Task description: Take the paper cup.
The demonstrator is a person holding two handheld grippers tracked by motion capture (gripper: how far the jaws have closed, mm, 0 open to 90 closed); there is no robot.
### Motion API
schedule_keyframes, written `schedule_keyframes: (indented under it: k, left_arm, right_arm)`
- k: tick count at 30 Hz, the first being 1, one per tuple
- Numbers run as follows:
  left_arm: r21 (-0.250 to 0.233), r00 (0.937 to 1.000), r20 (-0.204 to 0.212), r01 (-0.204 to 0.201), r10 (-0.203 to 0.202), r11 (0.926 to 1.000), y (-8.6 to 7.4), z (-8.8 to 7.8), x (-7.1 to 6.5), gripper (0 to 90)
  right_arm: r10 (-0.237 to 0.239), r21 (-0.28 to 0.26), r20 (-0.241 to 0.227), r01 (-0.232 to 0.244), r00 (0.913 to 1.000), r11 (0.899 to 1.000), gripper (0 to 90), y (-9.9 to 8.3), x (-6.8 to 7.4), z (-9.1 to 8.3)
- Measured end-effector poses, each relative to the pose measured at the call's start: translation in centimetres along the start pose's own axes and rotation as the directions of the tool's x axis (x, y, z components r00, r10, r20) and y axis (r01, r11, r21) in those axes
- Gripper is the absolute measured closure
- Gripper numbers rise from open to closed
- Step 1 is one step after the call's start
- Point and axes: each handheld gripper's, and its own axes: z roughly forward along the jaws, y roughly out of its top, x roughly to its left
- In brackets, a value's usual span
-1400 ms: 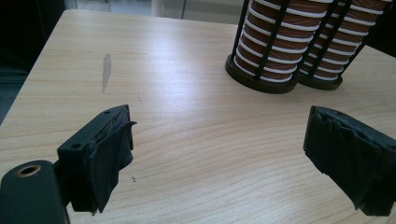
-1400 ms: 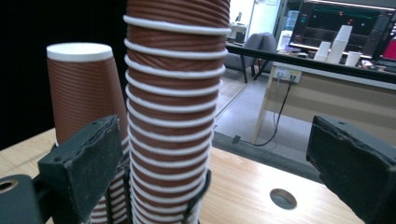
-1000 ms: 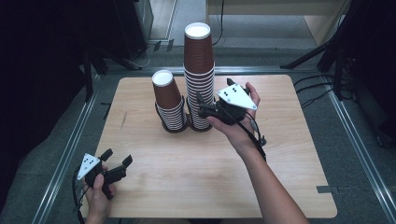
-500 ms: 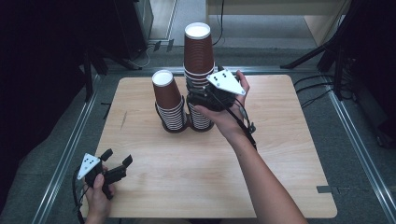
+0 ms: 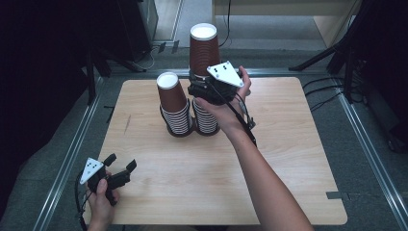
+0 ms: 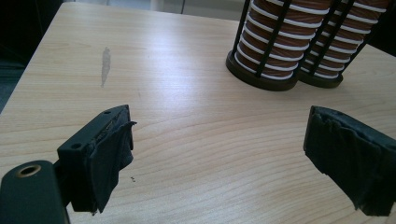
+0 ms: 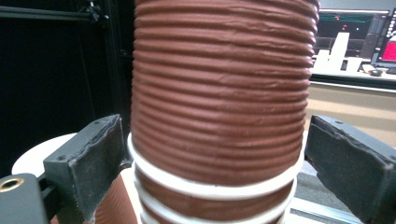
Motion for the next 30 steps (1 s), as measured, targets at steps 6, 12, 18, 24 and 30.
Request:
schedule_keyframes:
  k: [6,12,18,24,30]
  left_arm:
    - [0.002,1.0,0.002,-0.004,0.004,1.0,0.0,0.0,0.0,8.1]
    - [0.004,1.0,0.006,-0.008,0.008,1.0,0.0,0.1,0.0,8.1]
    - [0.003,0.9999,0.01,-0.004,0.004,1.0,0.0,0.1,0.0,8.1]
    - [0.004,0.9999,0.013,-0.009,0.009,0.9999,0.0,0.1,0.0,8.1]
    - [0.004,0.9999,0.015,-0.008,0.008,1.0,0.0,0.1,0.0,8.1]
  right_arm:
    - [0.007,-0.005,0.005,-0.007,1.0,1.0,4.6,0.5,0.1,0.7]
    - [0.012,0.003,0.021,-0.012,0.9997,1.0,5.4,0.9,0.3,1.7]
    - [0.017,0.009,0.029,-0.017,0.9995,1.0,6.9,1.0,0.4,2.2]
    - [0.019,0.014,0.03,-0.02,0.9994,1.0,7.7,1.1,0.4,2.2]
    - [0.014,0.029,0.029,-0.015,0.9995,0.999,8.2,1.4,0.3,2.3]
